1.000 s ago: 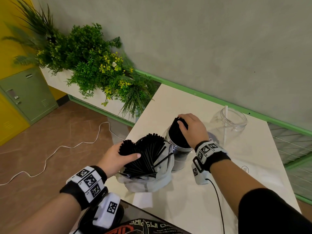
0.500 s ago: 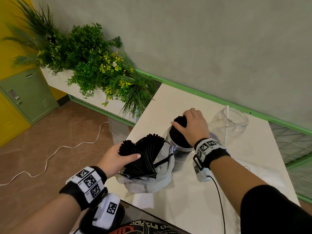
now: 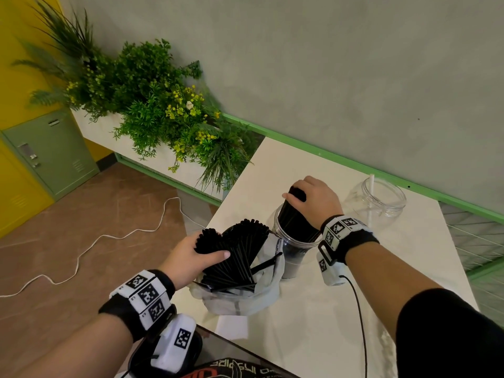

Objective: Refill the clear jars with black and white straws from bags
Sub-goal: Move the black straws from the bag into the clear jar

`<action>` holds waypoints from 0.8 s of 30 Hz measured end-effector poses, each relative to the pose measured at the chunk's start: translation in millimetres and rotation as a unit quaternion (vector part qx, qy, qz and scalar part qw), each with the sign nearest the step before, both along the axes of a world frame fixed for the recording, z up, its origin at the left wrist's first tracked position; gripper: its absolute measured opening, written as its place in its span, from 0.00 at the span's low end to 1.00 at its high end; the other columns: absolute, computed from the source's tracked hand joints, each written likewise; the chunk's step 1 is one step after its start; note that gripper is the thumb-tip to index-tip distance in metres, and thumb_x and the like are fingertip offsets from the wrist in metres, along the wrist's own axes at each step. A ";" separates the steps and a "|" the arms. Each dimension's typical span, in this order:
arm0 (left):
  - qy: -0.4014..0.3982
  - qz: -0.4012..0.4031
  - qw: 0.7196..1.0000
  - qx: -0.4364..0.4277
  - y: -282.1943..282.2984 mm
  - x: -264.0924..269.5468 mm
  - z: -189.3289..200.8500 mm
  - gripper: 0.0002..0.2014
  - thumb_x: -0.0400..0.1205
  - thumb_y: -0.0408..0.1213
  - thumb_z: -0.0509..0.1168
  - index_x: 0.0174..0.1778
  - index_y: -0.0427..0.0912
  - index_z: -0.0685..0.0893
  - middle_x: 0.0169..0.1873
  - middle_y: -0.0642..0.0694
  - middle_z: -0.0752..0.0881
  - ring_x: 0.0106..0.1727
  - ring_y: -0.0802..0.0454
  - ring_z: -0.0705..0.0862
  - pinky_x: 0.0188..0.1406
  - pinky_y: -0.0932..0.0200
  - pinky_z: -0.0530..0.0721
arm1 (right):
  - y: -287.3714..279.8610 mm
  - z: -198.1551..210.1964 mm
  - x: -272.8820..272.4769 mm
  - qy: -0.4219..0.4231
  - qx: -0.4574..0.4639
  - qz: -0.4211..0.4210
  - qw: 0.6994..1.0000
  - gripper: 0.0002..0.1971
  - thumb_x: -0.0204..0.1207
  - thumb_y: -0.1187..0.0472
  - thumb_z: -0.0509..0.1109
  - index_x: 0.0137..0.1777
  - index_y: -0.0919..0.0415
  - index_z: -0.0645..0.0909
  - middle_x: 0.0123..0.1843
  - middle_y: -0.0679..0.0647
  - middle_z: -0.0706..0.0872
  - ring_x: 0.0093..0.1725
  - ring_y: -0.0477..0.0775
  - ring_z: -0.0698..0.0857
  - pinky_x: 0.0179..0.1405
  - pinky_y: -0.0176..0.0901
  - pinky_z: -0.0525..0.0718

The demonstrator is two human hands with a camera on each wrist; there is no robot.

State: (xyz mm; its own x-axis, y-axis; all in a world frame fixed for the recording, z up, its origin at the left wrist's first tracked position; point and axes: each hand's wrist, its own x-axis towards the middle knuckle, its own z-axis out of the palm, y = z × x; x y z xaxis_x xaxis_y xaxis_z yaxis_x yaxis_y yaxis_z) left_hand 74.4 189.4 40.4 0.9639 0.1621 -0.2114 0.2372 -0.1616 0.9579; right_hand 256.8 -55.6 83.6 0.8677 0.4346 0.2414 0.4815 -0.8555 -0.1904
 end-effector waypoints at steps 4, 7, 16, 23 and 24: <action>-0.002 0.001 1.000 0.001 -0.1 0.2 -0.4 0.12 0.72 0.36 0.77 0.50 0.47 0.85 0.45 0.45 0.90 0.48 0.51 0.89 0.55 0.52 0.85 | 0.9 2.8 7.1 0.011 0.010 0.000 1.000 0.18 0.81 0.43 0.64 0.61 0.55 0.81 0.55 0.53 0.82 0.57 0.57 0.77 0.53 0.48 0.76; -0.001 -0.005 1.000 0.002 0.2 0.6 -0.3 0.11 0.72 0.37 0.77 0.49 0.44 0.86 0.43 0.45 0.91 0.46 0.51 0.89 0.54 0.51 0.85 | 1.4 0.2 9.3 0.031 -0.005 0.009 0.999 0.14 0.82 0.47 0.64 0.60 0.53 0.81 0.56 0.51 0.83 0.57 0.56 0.79 0.52 0.48 0.79; -0.001 -0.004 1.000 0.001 0.7 0.5 -0.8 0.12 0.72 0.37 0.77 0.49 0.44 0.85 0.43 0.45 0.90 0.45 0.52 0.89 0.53 0.52 0.85 | 0.5 2.4 11.4 0.031 0.025 0.009 0.999 0.14 0.83 0.49 0.62 0.56 0.58 0.79 0.55 0.53 0.82 0.56 0.59 0.77 0.52 0.49 0.76; -0.004 -0.010 1.000 -0.009 3.7 3.2 -3.7 0.10 0.72 0.38 0.77 0.47 0.42 0.86 0.42 0.42 0.90 0.46 0.47 0.89 0.51 0.48 0.85 | -38.9 5.0 -29.2 0.019 0.167 0.038 0.985 0.29 0.80 0.37 0.54 0.73 0.55 0.72 0.72 0.51 0.75 0.72 0.50 0.70 0.71 0.39 0.63; -0.006 -0.010 1.000 -0.007 3.9 3.3 -3.7 0.11 0.72 0.38 0.77 0.47 0.42 0.86 0.42 0.42 0.90 0.46 0.48 0.89 0.52 0.48 0.85 | -47.9 -1.3 -37.6 0.009 0.170 0.042 0.984 0.30 0.79 0.36 0.54 0.75 0.54 0.70 0.74 0.51 0.72 0.74 0.47 0.67 0.73 0.40 0.61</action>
State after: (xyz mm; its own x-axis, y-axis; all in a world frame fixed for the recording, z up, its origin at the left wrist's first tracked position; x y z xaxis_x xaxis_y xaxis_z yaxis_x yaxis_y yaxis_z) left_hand 77.8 193.3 36.7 0.9696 0.1391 -0.2014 0.2220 -0.1536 0.9629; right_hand 219.3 -103.5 82.3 0.8375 0.4018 0.3703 0.5419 -0.6976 -0.4687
